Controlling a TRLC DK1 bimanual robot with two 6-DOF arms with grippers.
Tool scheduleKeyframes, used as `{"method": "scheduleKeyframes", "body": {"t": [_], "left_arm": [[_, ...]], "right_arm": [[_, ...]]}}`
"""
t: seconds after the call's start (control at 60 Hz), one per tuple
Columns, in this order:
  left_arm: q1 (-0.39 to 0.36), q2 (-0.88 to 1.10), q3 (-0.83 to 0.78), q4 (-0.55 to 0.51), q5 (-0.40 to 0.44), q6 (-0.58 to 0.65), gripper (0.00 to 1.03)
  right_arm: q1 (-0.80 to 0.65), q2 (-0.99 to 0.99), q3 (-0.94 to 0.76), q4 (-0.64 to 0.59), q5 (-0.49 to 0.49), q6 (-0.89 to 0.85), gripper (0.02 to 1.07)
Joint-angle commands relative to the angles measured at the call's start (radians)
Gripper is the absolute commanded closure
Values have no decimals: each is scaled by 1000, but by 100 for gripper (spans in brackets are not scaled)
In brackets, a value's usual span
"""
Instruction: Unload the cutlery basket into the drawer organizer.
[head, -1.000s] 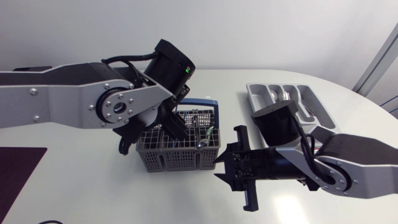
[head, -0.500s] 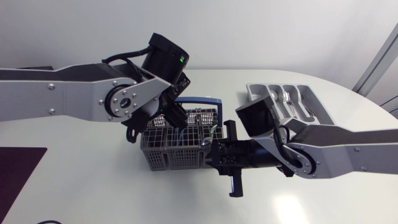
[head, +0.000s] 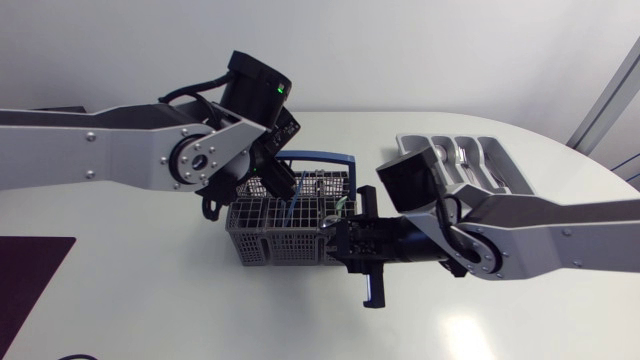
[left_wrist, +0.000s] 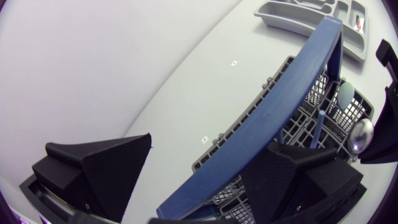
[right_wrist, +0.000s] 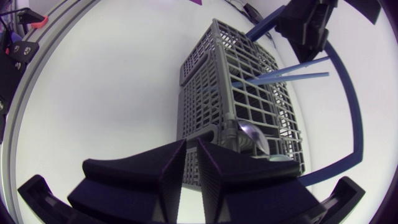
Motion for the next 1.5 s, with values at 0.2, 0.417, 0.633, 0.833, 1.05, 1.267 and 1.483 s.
{"method": "scheduleKeyframes", "body": {"t": [0.2, 0.417, 0.633, 0.833, 1.05, 1.267, 1.483], "left_arm": [[-62, -210, -79, -46, 67, -24, 9], [-1, -290, -64, -231, 381, -134, 8], [117, -271, -69, -260, 666, -154, 9], [100, -239, -78, -221, 741, -144, 9], [93, -219, -165, -70, 783, -122, 9], [53, -167, -213, 16, 754, -131, 12], [31, -162, -270, 148, 629, -131, 16]], "right_arm": [[8, -149, -69, -73, -6, 33, 32], [-44, -275, -92, -165, -87, 51, 17], [-236, -393, -113, -269, -245, 33, 13], [-406, -453, -154, -324, -365, -45, 12], [-517, -474, -188, -350, -437, -119, 12], [-569, -462, -188, -352, -486, -143, 12], [-577, -450, -188, -353, -503, -156, 12]]}}
